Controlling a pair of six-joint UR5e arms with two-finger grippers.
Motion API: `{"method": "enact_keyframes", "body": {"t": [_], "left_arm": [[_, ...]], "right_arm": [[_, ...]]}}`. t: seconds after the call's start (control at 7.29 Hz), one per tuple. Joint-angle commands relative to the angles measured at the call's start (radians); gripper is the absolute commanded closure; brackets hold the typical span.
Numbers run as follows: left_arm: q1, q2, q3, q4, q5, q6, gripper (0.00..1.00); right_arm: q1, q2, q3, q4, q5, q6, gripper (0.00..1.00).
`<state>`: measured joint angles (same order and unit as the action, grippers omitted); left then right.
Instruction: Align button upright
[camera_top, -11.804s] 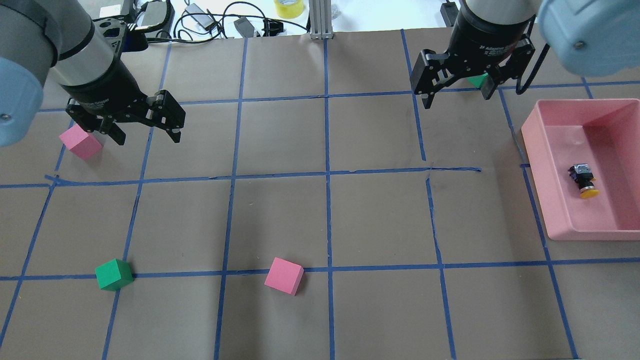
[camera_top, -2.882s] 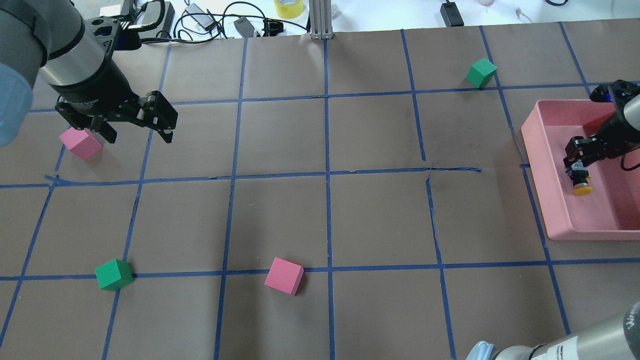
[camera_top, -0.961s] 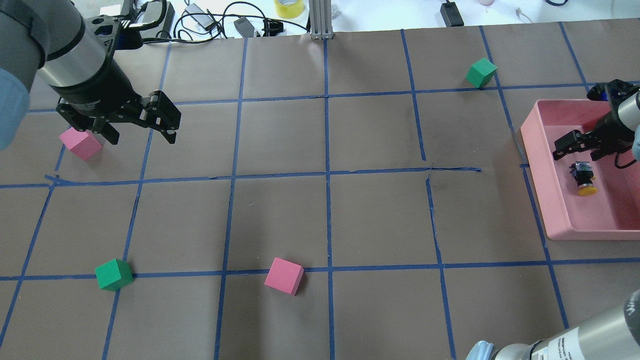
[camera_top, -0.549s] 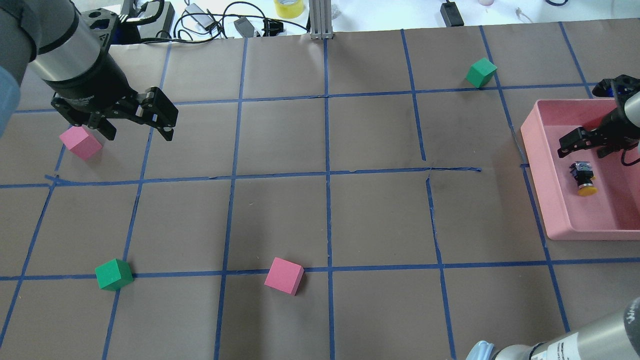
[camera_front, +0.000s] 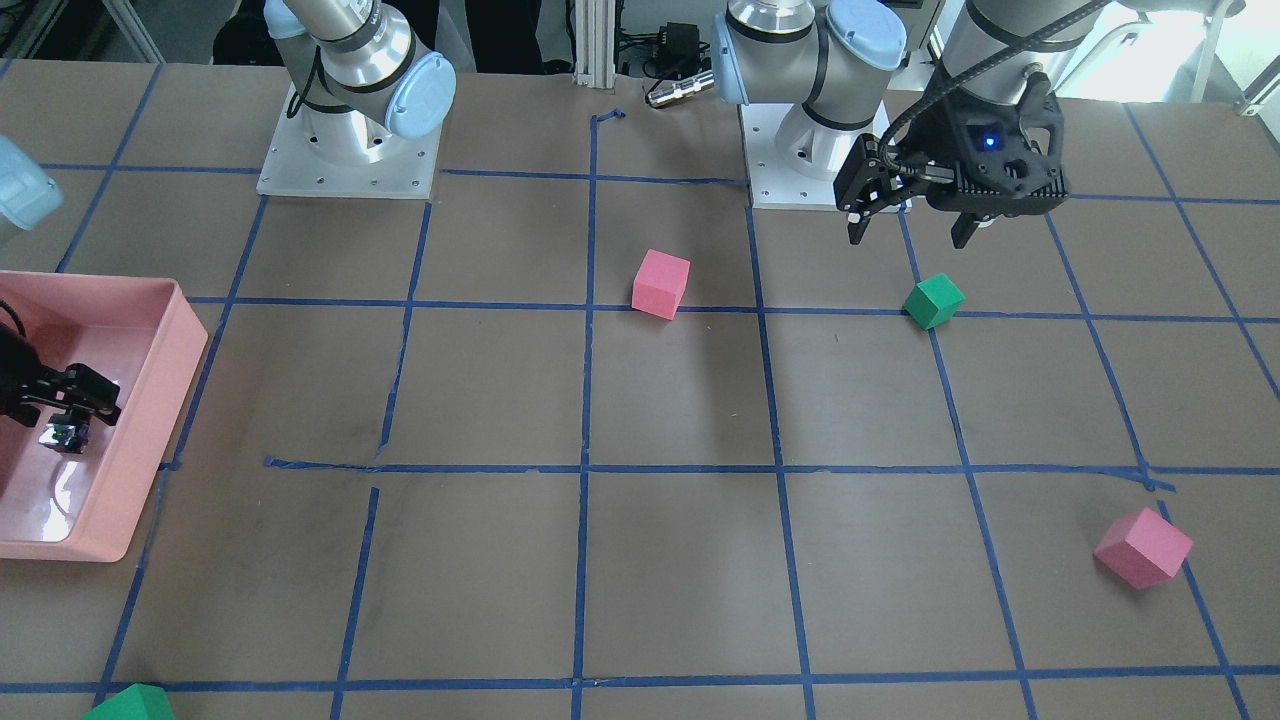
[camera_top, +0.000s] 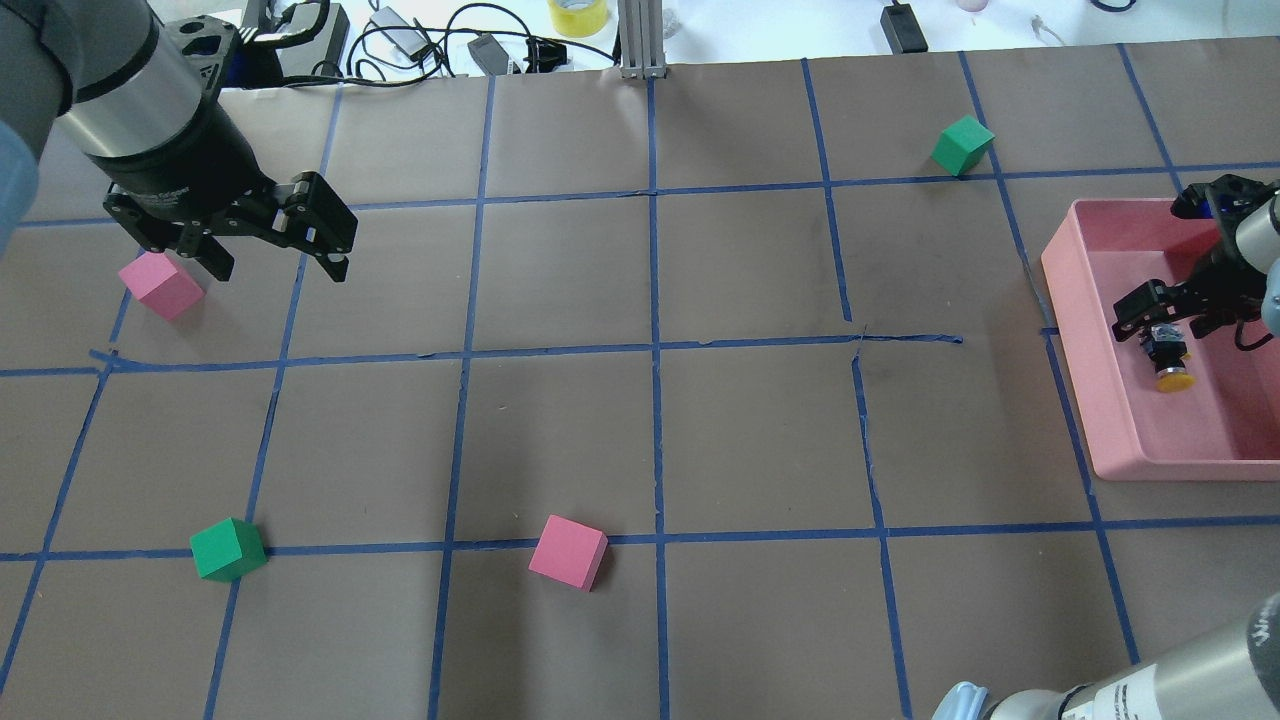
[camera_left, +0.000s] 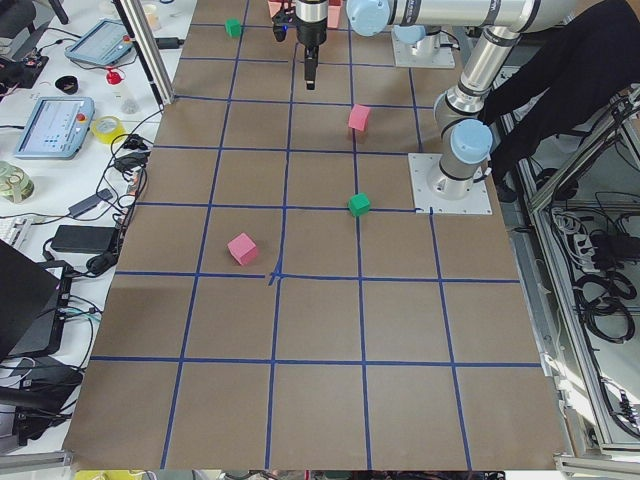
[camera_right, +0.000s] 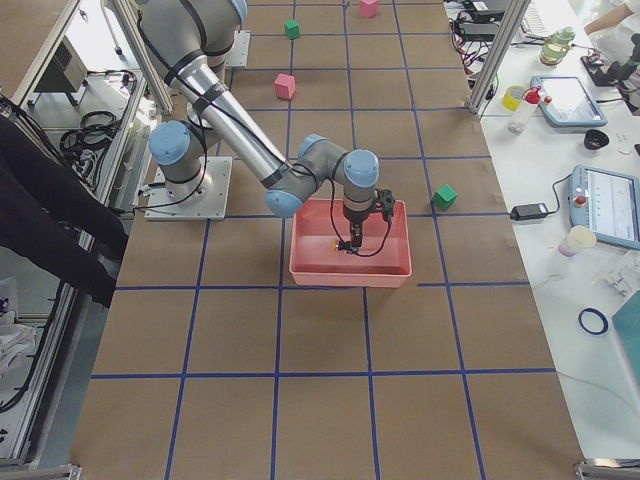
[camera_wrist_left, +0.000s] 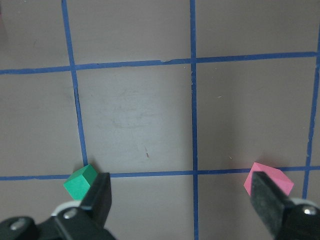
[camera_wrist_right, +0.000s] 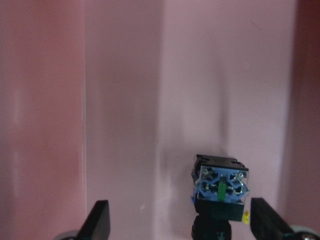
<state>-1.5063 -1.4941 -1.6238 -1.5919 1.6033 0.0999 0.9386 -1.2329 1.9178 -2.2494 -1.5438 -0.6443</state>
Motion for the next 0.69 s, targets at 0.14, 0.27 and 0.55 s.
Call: {"method": "enact_keyframes", "body": {"t": [0.14,0.27,0.55], "left_arm": [[0.000,0.009,-0.002,-0.003,0.003,0.000,0.00],[0.000,0.009,-0.007,-0.005,0.003,0.000,0.00],[-0.002,0.011,-0.005,-0.013,0.003,-0.003,0.00]], "right_arm": [[0.000,0.029,0.004,-0.004,-0.002,-0.001,0.00],[0.000,0.029,0.003,-0.004,-0.004,-0.005,0.00],[0.000,0.030,0.004,-0.004,-0.025,-0.015,0.00]]}}
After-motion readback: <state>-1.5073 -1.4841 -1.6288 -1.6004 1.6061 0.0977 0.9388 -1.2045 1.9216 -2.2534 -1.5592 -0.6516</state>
